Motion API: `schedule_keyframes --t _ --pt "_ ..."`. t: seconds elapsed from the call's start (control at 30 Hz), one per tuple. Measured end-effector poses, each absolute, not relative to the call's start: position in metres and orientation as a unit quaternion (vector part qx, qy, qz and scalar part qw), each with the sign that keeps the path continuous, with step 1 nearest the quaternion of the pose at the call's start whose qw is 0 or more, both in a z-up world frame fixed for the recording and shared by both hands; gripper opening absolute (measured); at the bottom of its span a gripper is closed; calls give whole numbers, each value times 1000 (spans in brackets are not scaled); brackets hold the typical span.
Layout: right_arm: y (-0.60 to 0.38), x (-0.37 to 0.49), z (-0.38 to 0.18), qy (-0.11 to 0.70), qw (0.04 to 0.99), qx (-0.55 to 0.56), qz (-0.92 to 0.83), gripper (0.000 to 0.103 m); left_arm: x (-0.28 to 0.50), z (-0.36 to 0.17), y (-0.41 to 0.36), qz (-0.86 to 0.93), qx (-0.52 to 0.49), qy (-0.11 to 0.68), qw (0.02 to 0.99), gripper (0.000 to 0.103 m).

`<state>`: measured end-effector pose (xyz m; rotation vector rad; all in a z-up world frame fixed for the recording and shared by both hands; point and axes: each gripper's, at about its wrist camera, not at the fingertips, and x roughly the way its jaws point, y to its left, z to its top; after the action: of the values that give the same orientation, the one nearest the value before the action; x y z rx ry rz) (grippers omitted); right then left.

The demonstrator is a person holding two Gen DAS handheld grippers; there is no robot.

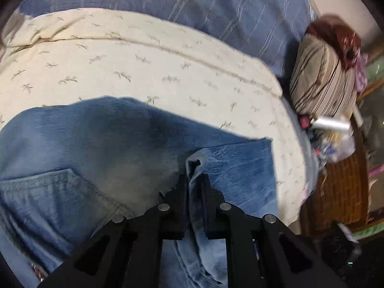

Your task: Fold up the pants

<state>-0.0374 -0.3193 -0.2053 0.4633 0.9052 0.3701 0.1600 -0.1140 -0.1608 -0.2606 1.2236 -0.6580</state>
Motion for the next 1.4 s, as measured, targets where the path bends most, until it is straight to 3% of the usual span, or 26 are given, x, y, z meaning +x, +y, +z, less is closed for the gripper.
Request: schedule_keyframes --t 0.2,0.4,0.43,0.47,0.53,0.67,0.7,0.77,0.87,1.03,1.4 --pt "-328 -44 -199 419 860 222 186 62 150 -117 -100 -301 -112 531 784 11" --pt "-293 -69 -171 374 890 107 239 62 151 -147 -90 -261 -125 583 759 13" --pt "-286 -71 -169 369 894 81 241 63 152 -152 -90 -259 -130 595 750 28" --pt "-277 -73 -168 365 899 51 237 64 152 -159 -92 -255 -130 614 736 55" --pt "-263 -73 -169 363 900 7 240 64 152 -169 -105 -263 -124 640 711 66" --pt "-246 -73 -172 371 891 -26 261 64 156 -174 -112 -257 -134 635 716 64" --pt "-243 -73 -174 371 891 -34 260 64 157 -173 -112 -263 -142 627 719 58" --pt "-245 -71 -175 371 894 -32 250 64 160 -171 -115 -278 -143 617 723 37" --pt "-259 -66 -172 368 901 0 231 64 162 -170 -113 -297 -155 612 716 21" --pt "-275 -56 -170 363 907 44 211 64 160 -171 -98 -318 -172 600 714 19" --pt "-261 -49 -177 372 904 20 208 63 164 -183 -90 -317 -188 588 720 16"
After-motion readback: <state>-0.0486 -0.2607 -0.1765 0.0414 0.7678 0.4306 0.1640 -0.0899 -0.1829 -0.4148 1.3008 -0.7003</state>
